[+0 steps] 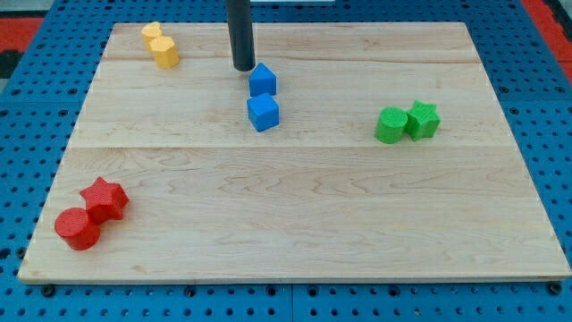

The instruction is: Slide the blue triangle towards the blue cube

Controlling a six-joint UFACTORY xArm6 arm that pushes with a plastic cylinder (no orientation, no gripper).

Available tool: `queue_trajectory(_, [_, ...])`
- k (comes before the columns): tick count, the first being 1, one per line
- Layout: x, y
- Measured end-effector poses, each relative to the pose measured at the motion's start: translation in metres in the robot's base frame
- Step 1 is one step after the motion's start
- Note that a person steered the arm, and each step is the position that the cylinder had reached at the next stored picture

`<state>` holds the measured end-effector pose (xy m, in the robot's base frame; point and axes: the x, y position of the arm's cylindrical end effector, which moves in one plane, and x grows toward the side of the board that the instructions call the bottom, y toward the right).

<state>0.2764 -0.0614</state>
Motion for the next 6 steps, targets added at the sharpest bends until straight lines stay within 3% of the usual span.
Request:
queue_trajectory(4, [-0.007, 0.018])
queue_trajectory(6, [0.024, 0.006])
